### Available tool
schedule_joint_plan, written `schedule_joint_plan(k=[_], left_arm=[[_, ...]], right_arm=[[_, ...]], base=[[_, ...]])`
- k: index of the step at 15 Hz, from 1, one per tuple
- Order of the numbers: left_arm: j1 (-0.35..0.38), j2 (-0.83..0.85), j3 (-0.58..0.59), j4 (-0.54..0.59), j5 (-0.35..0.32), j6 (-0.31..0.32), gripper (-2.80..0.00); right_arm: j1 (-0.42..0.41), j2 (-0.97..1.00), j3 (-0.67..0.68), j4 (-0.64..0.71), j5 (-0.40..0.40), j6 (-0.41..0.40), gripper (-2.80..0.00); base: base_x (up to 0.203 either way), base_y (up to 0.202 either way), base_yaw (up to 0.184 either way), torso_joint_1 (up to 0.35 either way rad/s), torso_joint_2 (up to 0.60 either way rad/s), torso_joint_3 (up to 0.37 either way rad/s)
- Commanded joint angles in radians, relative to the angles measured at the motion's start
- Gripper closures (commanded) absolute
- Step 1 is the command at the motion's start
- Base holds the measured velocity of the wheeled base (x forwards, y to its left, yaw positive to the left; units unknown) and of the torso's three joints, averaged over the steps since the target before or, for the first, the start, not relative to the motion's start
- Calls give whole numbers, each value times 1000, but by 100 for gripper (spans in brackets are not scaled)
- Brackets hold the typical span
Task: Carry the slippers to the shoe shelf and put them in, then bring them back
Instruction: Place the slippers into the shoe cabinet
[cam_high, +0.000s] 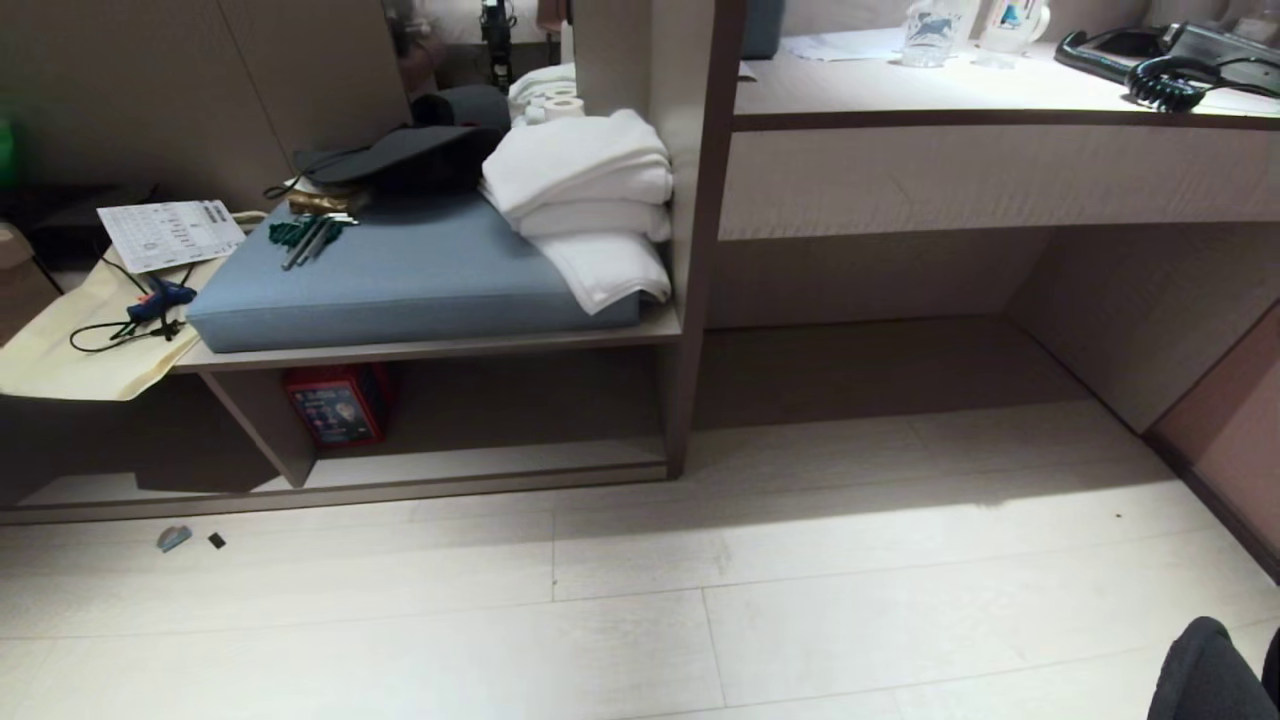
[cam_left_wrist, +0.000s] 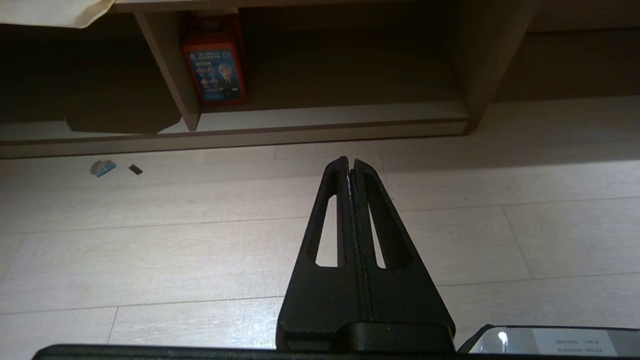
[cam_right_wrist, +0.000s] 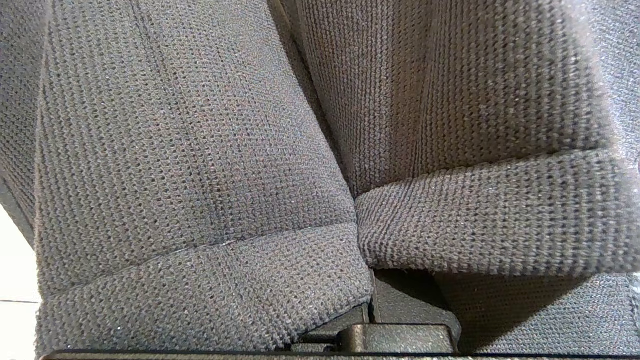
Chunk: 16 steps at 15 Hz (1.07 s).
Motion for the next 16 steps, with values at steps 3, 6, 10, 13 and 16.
schedule_joint_plan(k=[3,6,10,13,16], left_arm=[[0,1,0,-1,0,0,0],[0,1,0,-1,0,0,0],[0,1,0,-1,0,0,0],[0,0,0,-1,0,0,0],[0,1,0,-2,0,10,0]], right_arm=[[0,2,0,0,0,0,0],[0,2,0,1,0,0,0],[0,2,0,1,0,0,0],[0,2,0,-2,-2,12,0],[0,2,0,-3,-6,57,0]], base=[[0,0,0,2,2,195],[0,0,0,1,0,202],[0,0,0,2,2,204],[0,0,0,5,3,202],[0,0,0,-1,1,141]])
